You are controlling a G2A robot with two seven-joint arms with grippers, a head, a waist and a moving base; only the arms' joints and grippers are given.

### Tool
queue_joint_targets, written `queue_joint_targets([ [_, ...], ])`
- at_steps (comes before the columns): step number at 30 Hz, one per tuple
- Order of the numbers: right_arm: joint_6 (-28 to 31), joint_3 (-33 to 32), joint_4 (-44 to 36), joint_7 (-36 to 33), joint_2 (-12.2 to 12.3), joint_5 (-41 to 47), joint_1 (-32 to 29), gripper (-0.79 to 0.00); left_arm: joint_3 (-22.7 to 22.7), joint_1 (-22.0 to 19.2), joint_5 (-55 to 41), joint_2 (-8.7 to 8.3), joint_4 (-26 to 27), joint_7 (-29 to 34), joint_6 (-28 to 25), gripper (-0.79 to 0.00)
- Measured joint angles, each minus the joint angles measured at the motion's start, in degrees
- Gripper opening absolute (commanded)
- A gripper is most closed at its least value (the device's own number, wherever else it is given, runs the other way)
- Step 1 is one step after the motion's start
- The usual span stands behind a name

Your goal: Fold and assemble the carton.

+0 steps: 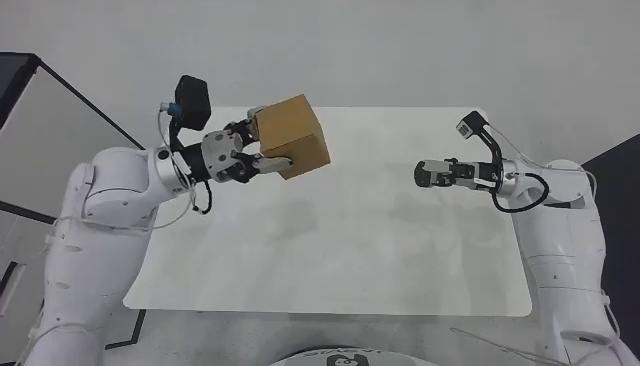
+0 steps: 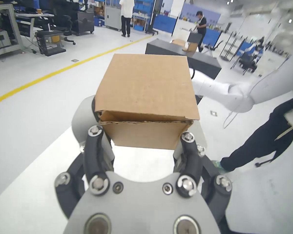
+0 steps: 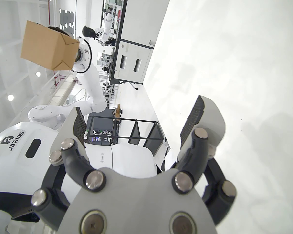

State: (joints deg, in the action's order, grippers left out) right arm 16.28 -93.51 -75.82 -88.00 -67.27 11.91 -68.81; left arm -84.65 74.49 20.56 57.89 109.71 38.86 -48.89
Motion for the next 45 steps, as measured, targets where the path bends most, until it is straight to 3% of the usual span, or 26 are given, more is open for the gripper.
queue_joint_targets([
  [5, 0.0, 0.0, 0.0, 0.0, 0.0, 0.0, 0.0, 0.000, 1.0, -1.1, 4.2, 0.06, -2.0, -3.0, -7.4, -0.785],
  [12, 0.0, 0.0, 0.0, 0.0, 0.0, 0.0, 0.0, 0.000, 0.7, -1.1, 4.3, 0.02, -1.7, -2.6, -6.3, -0.785],
  [15, 0.0, 0.0, 0.0, 0.0, 0.0, 0.0, 0.0, 0.000, 1.0, -0.7, 11.0, 0.08, -1.3, -1.0, -6.3, -0.785],
  [21, 0.0, 0.0, 0.0, 0.0, 0.0, 0.0, 0.0, 0.000, 6.1, -0.6, 31.3, -0.32, -2.4, -13.4, -9.1, -0.785],
  [27, 0.0, 0.0, 0.0, 0.0, 0.0, 0.0, 0.0, 0.000, 12.9, -2.2, 46.4, -1.27, -9.3, -28.7, -9.1, -0.785],
  [41, 0.0, 0.0, 0.0, 0.0, 0.0, 0.0, 0.0, 0.000, 13.7, -2.3, 47.4, -1.24, -9.9, -30.7, -8.6, -0.785],
  [45, 0.0, 0.0, 0.0, 0.0, 0.0, 0.0, 0.0, 0.000, 16.4, -1.9, 50.5, -0.77, -10.5, -34.1, -6.8, -0.785],
])
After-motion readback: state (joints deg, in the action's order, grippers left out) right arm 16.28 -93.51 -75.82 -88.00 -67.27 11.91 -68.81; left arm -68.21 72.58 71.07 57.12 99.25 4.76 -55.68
